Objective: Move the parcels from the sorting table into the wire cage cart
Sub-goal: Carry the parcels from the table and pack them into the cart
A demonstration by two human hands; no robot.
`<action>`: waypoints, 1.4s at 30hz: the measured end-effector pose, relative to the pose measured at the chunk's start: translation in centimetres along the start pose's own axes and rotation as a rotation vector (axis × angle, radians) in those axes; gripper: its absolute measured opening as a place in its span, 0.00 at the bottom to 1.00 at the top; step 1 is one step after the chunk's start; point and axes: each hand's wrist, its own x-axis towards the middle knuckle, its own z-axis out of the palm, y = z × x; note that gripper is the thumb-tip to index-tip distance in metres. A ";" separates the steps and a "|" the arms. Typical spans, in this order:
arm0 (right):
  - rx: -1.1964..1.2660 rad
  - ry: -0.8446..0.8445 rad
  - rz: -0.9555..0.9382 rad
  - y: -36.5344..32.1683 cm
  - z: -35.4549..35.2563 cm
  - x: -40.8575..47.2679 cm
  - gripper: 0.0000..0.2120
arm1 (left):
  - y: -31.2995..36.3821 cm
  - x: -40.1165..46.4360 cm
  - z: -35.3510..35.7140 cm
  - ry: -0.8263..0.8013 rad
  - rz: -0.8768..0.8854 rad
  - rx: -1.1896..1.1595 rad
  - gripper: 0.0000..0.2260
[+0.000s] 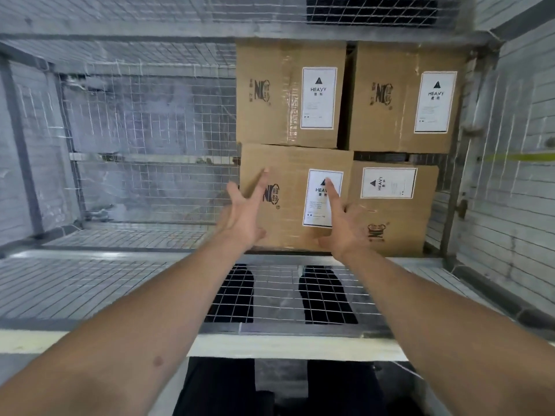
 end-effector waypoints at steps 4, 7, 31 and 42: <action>-0.029 -0.056 -0.015 0.8 2.2 1.7 0.63 | -0.6 1.7 1.9 -0.013 -0.037 0.018 0.72; -0.028 -0.080 -0.017 1.4 3.5 3.0 0.59 | -1.3 2.2 2.6 -0.034 -0.064 0.063 0.71; -0.354 0.009 -0.172 -3.2 1.9 2.6 0.26 | -0.4 3.1 1.7 0.007 0.242 0.383 0.26; -0.281 0.144 -0.254 -6.9 -4.2 -8.0 0.27 | 3.4 -5.4 -9.3 -0.009 0.519 0.547 0.21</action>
